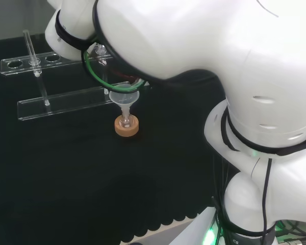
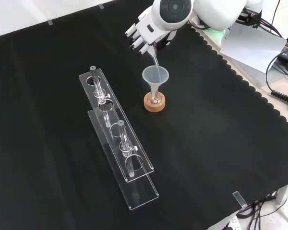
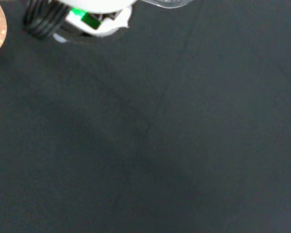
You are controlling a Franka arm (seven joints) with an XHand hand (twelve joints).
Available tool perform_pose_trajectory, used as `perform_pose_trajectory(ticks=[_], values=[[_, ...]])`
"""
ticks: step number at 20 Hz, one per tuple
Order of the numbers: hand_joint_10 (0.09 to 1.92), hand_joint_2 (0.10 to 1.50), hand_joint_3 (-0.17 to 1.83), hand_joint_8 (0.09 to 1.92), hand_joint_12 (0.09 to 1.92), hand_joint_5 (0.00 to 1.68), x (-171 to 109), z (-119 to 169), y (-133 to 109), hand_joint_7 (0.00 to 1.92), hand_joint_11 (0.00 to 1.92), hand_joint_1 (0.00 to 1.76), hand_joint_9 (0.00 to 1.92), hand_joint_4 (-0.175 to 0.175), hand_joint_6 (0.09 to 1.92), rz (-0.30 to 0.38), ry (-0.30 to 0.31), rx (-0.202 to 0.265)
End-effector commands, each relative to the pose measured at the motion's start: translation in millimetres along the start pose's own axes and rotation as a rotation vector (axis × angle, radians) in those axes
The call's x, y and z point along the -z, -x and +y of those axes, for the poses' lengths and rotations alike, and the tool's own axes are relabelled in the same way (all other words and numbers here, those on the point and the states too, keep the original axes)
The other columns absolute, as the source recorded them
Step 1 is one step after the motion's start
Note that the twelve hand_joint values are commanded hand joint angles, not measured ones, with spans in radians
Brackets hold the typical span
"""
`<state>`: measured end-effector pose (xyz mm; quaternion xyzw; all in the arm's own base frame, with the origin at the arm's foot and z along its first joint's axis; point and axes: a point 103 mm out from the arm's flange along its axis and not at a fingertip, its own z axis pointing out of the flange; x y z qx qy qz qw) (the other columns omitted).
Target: Pour all the NaCl from the weighing funnel into the round-bottom flask.
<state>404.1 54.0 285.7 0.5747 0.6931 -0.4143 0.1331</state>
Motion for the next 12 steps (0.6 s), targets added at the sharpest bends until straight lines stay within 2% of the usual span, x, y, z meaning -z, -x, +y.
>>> perform_pose_trajectory(ticks=[1,12], values=[[0.38,0.70,0.72,0.60,1.18,1.12,3.3,4.7,-10.2,0.64,0.65,1.08,0.95,0.175,0.97,-0.046,-0.006,0.017],[0.37,0.70,0.72,0.60,1.18,1.12,6.3,8.8,-12.9,0.64,0.64,1.08,0.95,0.175,0.97,-0.094,-0.010,0.017]])
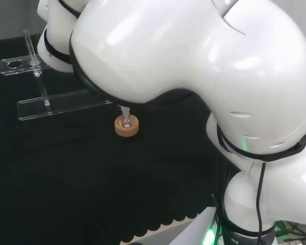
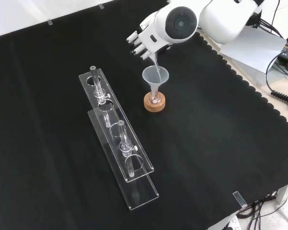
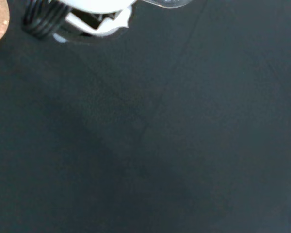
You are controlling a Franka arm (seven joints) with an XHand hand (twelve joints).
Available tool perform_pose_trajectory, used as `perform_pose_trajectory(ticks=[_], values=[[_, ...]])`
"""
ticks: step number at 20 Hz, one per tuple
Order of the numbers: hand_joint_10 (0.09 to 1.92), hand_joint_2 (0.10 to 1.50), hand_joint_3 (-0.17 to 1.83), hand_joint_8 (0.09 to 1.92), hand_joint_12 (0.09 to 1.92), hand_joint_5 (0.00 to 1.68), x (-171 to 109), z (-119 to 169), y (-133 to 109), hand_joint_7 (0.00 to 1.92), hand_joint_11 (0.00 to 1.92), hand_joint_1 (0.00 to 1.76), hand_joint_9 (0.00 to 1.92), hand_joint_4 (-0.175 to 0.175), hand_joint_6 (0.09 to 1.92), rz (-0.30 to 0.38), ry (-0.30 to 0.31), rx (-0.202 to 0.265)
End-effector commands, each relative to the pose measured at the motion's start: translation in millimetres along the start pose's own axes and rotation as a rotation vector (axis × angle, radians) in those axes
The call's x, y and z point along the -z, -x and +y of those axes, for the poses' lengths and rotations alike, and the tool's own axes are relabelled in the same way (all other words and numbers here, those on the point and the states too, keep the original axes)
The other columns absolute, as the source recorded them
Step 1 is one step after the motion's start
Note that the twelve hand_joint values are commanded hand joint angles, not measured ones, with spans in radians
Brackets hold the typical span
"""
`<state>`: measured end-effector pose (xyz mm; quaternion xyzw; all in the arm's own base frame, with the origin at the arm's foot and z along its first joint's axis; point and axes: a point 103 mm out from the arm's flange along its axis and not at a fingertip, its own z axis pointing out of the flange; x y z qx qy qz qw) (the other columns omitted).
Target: Pour all the NaCl from the weighing funnel into the round-bottom flask.
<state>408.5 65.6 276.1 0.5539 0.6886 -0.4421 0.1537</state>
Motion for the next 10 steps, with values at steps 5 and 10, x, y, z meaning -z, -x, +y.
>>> perform_pose_trajectory(ticks=[5,10], values=[[0.37,0.70,0.72,0.60,1.18,1.12,0.8,-1.6,3.5,0.63,0.64,1.08,0.94,0.175,0.97,-0.032,0.001,0.006],[0.37,0.70,0.72,0.60,1.18,1.12,4.6,-1.2,-2.5,0.63,0.64,1.08,0.94,0.175,0.97,-0.053,-0.014,-0.007]])
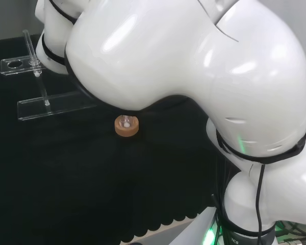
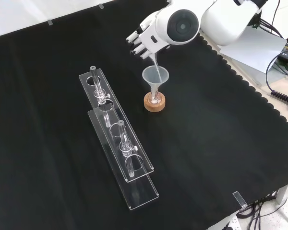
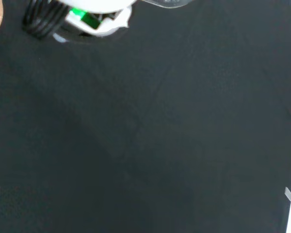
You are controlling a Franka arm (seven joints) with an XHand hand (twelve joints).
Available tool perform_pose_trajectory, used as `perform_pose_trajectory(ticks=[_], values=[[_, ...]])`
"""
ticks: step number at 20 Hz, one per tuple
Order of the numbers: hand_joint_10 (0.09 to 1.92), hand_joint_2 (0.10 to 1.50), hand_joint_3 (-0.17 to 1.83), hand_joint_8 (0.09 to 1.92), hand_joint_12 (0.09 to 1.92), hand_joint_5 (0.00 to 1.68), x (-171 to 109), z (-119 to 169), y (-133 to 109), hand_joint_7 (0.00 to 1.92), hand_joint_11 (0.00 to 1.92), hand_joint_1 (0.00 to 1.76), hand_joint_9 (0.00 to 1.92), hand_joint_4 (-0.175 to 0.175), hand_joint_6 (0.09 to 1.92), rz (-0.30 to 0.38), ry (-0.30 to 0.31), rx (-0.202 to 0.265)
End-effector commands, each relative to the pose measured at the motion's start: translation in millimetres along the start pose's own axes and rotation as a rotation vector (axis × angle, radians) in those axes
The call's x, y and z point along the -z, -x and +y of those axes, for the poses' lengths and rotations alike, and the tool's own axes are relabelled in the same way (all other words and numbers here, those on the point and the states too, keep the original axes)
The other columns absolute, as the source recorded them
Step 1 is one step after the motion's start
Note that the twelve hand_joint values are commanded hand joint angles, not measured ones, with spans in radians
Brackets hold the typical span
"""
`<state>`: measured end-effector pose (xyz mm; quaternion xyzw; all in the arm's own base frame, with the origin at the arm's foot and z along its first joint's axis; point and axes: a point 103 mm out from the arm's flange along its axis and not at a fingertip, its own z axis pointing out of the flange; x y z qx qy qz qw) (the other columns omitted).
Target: Pour all the NaCl from the weighing funnel into the round-bottom flask.
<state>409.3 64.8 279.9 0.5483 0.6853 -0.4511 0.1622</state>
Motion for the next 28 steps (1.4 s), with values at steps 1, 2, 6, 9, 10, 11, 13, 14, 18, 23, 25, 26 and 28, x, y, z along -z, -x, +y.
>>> perform_pose_trajectory(ticks=[1,2,6,9,10,11,13,14,18,23,25,26,28], values=[[0.37,0.70,0.72,0.60,1.18,1.12,3.7,-0.5,-6.9,0.63,0.64,1.08,0.94,0.175,0.97,-0.028,-0.009,-0.008],[0.37,0.70,0.72,0.60,1.18,1.12,4.1,-0.8,-7.1,0.63,0.64,1.08,0.94,0.175,0.97,-0.030,-0.007,-0.008],[0.37,0.70,0.72,0.60,1.18,1.12,5.3,-2.8,-2.1,0.63,0.64,1.08,0.94,0.175,0.97,-0.040,-0.002,-0.008],[0.37,0.70,0.72,0.60,1.18,1.12,8.2,-3.5,-2.3,0.63,0.64,1.08,0.94,0.175,0.97,-0.056,-0.002,-0.012],[0.37,0.70,0.72,0.60,1.18,1.12,9.6,-3.8,-3.1,0.63,0.64,1.08,0.94,0.175,0.97,-0.060,-0.001,-0.014],[0.37,0.70,0.72,0.60,1.18,1.12,10.6,-4.1,-3.6,0.63,0.64,1.08,0.94,0.175,0.97,-0.063,0.000,-0.016],[0.37,0.70,0.72,0.60,1.18,1.12,11.3,-5.0,-2.7,0.63,0.63,1.08,0.94,0.175,0.97,-0.064,0.001,-0.017],[0.37,0.70,0.72,0.60,1.18,1.12,12.4,-5.4,-3.2,0.63,0.63,1.08,0.94,0.175,0.97,-0.067,0.003,-0.019],[0.37,0.70,0.72,0.60,1.18,1.12,16.3,-6.5,-3.1,0.62,0.63,1.08,0.94,0.175,0.97,-0.081,0.007,-0.024],[0.37,0.70,0.72,0.60,1.18,1.12,19.6,-7.4,-2.3,0.62,0.63,1.08,0.93,0.175,0.97,-0.104,0.012,-0.029],[0.37,0.70,0.72,0.60,1.18,1.12,20.1,-7.5,-2.1,0.62,0.63,1.08,0.93,0.175,0.97,-0.107,0.014,-0.030],[0.37,0.70,0.72,0.60,1.18,1.12,20.3,-7.4,-2.0,0.62,0.63,1.08,0.93,0.175,0.97,-0.109,0.013,-0.030],[0.37,0.70,0.72,0.60,1.18,1.12,21.1,-7.0,-2.3,0.62,0.63,1.08,0.93,0.175,0.97,-0.120,0.012,-0.031]])
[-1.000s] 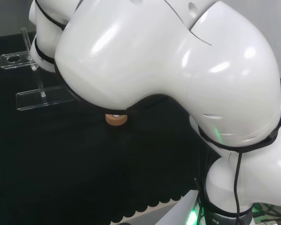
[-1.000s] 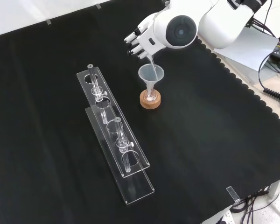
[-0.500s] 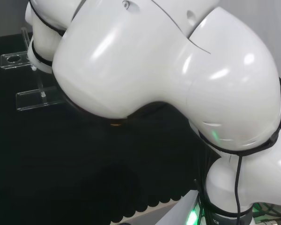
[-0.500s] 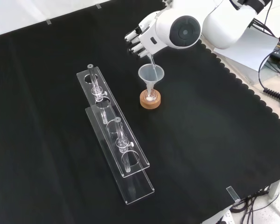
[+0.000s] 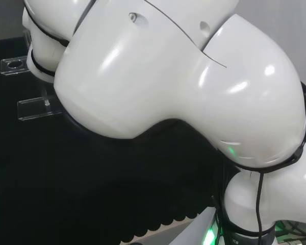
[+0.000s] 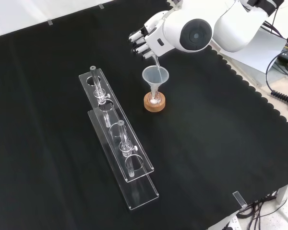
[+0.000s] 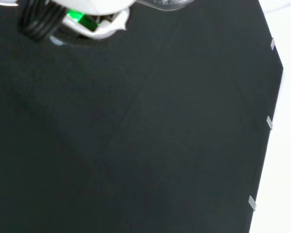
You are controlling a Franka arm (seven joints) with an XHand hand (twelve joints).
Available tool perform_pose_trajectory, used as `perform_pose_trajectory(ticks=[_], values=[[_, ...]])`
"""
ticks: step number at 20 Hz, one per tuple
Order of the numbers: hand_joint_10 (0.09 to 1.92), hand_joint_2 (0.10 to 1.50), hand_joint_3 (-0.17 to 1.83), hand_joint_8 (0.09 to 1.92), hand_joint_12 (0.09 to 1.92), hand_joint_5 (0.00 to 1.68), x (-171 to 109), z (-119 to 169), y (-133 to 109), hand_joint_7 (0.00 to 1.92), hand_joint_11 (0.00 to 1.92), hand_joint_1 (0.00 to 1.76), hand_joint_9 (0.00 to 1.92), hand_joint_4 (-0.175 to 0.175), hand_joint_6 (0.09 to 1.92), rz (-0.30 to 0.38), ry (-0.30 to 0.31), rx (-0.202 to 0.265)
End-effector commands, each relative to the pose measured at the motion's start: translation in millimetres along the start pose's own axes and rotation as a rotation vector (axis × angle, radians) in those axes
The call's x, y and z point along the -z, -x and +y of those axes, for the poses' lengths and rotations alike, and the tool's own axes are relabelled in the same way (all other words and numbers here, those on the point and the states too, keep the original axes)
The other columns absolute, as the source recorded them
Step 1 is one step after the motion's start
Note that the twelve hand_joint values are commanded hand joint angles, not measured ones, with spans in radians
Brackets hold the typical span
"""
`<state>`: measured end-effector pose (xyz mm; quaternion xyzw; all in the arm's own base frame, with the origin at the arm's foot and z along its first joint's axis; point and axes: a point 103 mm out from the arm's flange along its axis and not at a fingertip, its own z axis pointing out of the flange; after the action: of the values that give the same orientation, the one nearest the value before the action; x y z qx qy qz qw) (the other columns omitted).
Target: Pour all the NaCl from the weighing funnel into the round-bottom flask.
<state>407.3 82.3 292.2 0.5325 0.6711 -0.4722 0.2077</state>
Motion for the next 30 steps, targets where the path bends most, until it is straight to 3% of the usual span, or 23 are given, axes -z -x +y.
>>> perform_pose_trajectory(ticks=[1,30], values=[[0.37,0.70,0.72,0.60,1.18,1.12,2.1,0.3,0.1,0.62,0.63,1.08,0.93,0.175,0.97,-0.020,-0.002,-0.004],[0.38,0.69,0.73,0.60,1.18,1.12,13.3,-3.0,-0.3,0.63,0.63,1.09,0.93,0.175,0.97,-0.150,-0.072,-0.037]])
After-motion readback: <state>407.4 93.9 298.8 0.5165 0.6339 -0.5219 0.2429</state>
